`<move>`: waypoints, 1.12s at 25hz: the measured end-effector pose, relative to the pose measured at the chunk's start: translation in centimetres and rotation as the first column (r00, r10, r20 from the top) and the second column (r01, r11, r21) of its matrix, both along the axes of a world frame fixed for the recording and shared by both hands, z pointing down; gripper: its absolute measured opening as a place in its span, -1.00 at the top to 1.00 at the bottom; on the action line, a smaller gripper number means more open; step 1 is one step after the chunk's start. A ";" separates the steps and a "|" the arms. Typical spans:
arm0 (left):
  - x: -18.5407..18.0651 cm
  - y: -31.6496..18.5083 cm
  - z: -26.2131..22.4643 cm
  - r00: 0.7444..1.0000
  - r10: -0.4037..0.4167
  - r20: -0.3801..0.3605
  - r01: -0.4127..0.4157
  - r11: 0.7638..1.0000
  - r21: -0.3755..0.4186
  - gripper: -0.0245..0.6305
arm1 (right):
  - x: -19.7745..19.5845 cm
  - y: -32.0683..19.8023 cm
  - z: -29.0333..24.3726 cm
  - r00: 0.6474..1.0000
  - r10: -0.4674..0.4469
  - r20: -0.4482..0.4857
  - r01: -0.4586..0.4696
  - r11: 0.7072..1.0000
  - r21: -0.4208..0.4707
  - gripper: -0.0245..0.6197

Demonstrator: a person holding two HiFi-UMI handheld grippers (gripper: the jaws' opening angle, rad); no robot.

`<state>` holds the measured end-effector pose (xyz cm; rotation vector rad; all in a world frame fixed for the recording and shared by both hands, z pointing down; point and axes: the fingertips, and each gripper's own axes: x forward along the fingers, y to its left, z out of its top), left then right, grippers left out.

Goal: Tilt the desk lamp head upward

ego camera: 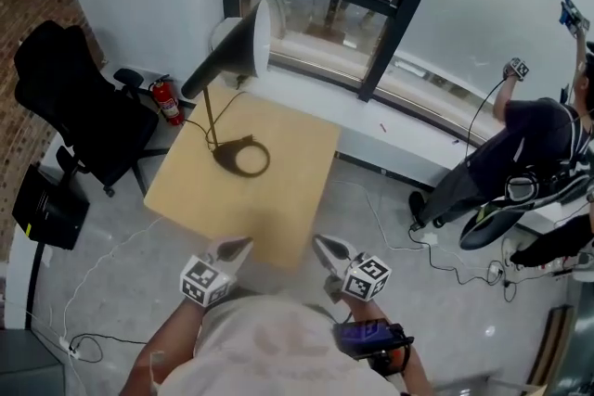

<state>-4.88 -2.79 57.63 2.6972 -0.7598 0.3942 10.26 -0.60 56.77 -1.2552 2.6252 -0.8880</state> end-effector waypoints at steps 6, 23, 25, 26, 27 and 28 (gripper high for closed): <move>0.4 2.7 -0.2 0.999 -0.036 0.028 0.036 0.999 0.005 0.92 | -0.4 1.8 -1.2 0.998 -0.062 0.001 0.062 0.997 0.035 0.88; -4.4 4.2 -1.3 0.998 -0.066 0.008 0.066 0.998 0.010 0.92 | -6.8 1.8 -4.4 0.993 -0.119 -0.019 0.121 0.986 0.113 0.88; -5.3 4.4 -1.4 0.997 -0.073 0.006 0.073 0.997 0.008 0.92 | -7.6 1.9 -4.5 0.993 -0.114 -0.010 0.114 0.988 0.108 0.88; -5.7 4.5 -1.4 0.997 -0.077 0.004 0.077 0.997 0.006 0.92 | -8.0 2.1 -4.3 0.993 -0.117 -0.008 0.118 0.988 0.102 0.88; -6.0 4.7 -1.4 0.997 -0.079 0.003 0.079 0.997 0.003 0.92 | -8.4 2.3 -4.1 0.992 -0.123 -0.009 0.123 0.988 0.096 0.88; -6.3 5.0 -1.4 0.997 -0.080 0.001 0.080 0.997 -0.001 0.92 | -8.7 2.5 -3.9 0.992 -0.128 -0.009 0.128 0.988 0.089 0.88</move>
